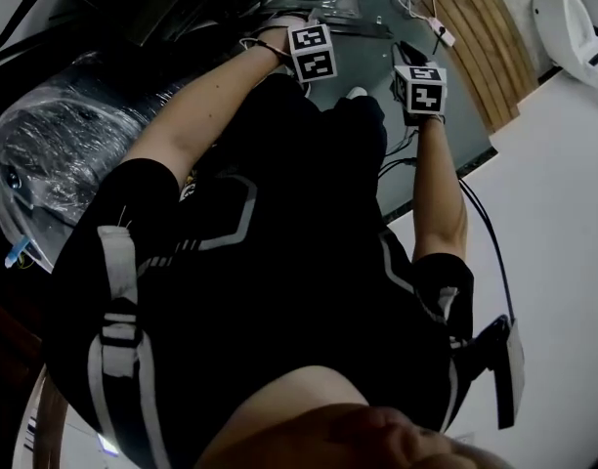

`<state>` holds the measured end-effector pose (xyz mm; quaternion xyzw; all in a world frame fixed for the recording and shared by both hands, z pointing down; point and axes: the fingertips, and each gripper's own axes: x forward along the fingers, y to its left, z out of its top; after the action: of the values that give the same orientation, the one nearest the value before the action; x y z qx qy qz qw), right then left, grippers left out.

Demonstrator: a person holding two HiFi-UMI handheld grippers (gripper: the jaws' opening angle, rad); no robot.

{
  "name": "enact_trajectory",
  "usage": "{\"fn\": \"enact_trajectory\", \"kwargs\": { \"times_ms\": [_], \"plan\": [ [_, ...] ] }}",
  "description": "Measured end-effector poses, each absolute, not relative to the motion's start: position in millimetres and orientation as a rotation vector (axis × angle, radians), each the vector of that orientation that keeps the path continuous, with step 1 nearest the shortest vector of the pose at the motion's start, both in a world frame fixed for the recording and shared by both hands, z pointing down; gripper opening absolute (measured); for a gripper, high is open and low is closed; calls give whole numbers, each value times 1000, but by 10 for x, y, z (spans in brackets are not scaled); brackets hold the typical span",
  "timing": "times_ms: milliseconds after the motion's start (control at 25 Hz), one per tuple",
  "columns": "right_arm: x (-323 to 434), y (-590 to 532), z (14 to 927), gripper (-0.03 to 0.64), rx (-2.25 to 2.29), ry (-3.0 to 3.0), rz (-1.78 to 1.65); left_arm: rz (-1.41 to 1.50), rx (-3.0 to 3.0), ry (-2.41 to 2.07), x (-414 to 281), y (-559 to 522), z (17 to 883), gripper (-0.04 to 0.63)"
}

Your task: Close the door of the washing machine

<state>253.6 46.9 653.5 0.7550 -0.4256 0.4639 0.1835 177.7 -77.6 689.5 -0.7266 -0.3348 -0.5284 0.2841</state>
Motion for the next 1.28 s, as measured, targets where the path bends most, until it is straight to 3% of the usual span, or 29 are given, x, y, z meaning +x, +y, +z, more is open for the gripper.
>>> {"fn": "enact_trajectory", "kwargs": {
  "times_ms": [480, 1280],
  "plan": [
    [2959, 160, 7268, 138, 1843, -1379, 1296, -1541, -1995, -720, 2062, -1035, 6880, 132],
    [3519, -480, 7765, 140, 1404, -1689, 1068, -1750, -2069, -376, 2429, -1405, 6895, 135]
  ]
}}
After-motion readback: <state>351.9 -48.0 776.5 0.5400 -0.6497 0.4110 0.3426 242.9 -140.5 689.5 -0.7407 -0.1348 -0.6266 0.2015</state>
